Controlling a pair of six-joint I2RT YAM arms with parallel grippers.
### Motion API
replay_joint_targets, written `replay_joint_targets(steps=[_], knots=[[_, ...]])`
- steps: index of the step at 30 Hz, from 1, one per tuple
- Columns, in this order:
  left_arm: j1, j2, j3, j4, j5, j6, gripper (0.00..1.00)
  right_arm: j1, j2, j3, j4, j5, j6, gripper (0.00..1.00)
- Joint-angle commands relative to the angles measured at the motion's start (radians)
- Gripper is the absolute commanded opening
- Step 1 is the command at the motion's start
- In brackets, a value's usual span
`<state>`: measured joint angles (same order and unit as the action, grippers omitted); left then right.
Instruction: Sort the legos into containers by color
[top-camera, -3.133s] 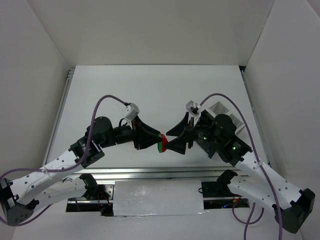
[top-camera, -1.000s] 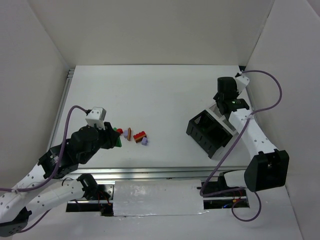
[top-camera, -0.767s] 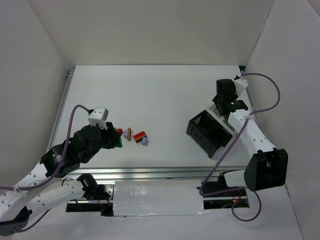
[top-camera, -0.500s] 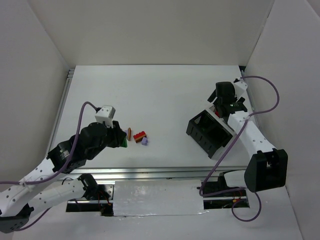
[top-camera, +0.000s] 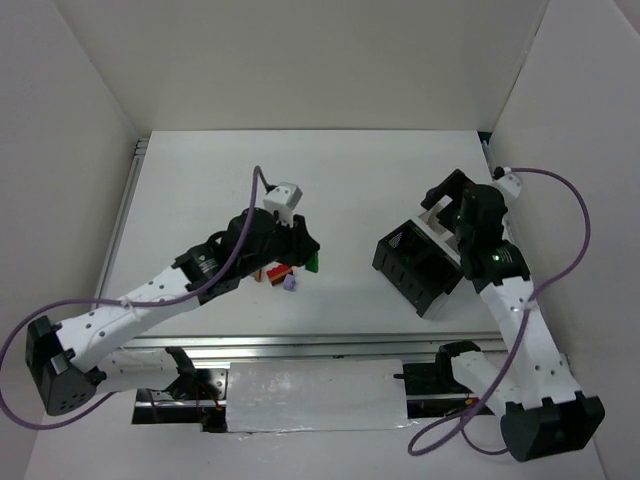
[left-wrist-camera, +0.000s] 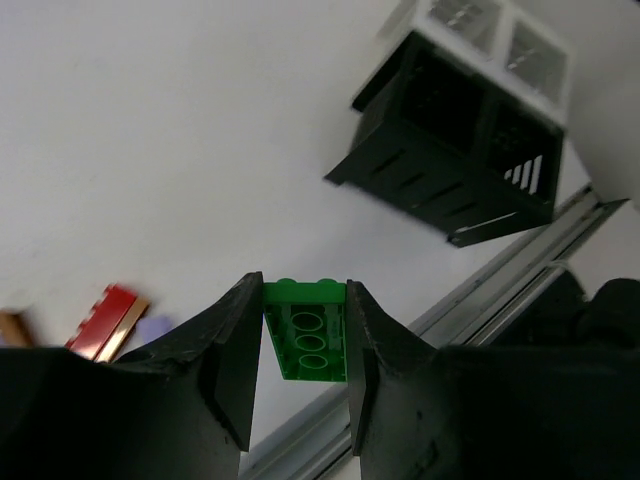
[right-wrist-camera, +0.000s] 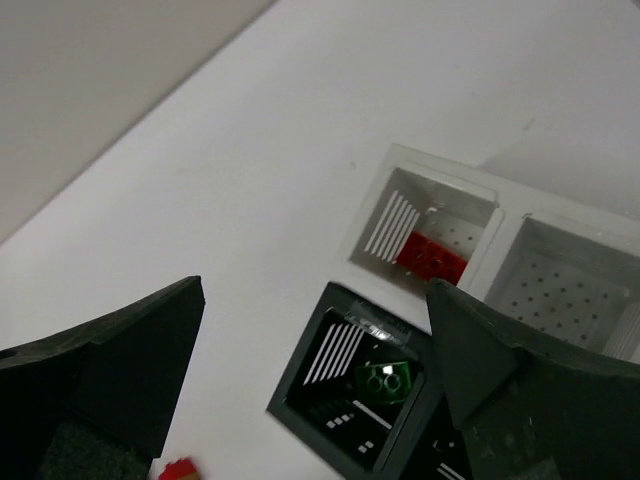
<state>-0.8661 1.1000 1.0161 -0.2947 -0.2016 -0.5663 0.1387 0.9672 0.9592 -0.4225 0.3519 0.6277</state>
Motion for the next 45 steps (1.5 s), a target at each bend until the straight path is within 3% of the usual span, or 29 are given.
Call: replay_joint_targets(steps=[1,10,13,23,29,31,32,33,35,38,43,45], knots=[[-0.013,0.102,0.084,0.31,0.157,0.075,0.0,0.001,-0.132,-0.022,-0.013,-0.143,0.012,1.0],[-0.033,0.48,0.303,0.564,0.242,0.125,0.0,0.001,-0.292,0.059,-0.142,-0.114,-0.06,1.0],[-0.037,0.541,0.347,0.597,0.269,0.109,0.01,0.002,-0.321,0.104,-0.2,-0.091,-0.082,1.0],[-0.074,0.804,0.578,0.589,0.263,0.141,0.06,0.006,-0.355,0.075,-0.17,-0.237,-0.068,1.0],[-0.074,0.888,0.664,0.572,0.284,0.148,0.25,0.006,-0.377,0.039,-0.154,-0.252,-0.085,1.0],[-0.074,0.89,0.642,0.588,0.283,0.141,0.36,0.006,-0.381,0.036,-0.148,-0.248,-0.085,1.0],[-0.074,0.887,0.629,0.6,0.291,0.143,0.43,0.006,-0.381,0.035,-0.141,-0.254,-0.085,1.0],[-0.074,0.883,0.615,0.627,0.291,0.14,0.6,0.004,-0.38,0.035,-0.137,-0.26,-0.086,1.0],[-0.074,0.877,0.59,0.638,0.286,0.137,0.8,0.006,-0.364,0.033,-0.134,-0.281,-0.085,1.0],[-0.074,0.876,0.592,0.621,0.266,0.146,0.98,0.006,-0.348,0.044,-0.14,-0.294,-0.086,1.0],[-0.062,0.813,0.532,0.634,0.226,0.158,1.0,0.007,-0.331,0.052,-0.144,-0.278,-0.088,1.0],[-0.053,0.756,0.5,0.603,0.147,0.149,1.0,0.006,-0.32,0.058,-0.15,-0.277,-0.092,1.0]])
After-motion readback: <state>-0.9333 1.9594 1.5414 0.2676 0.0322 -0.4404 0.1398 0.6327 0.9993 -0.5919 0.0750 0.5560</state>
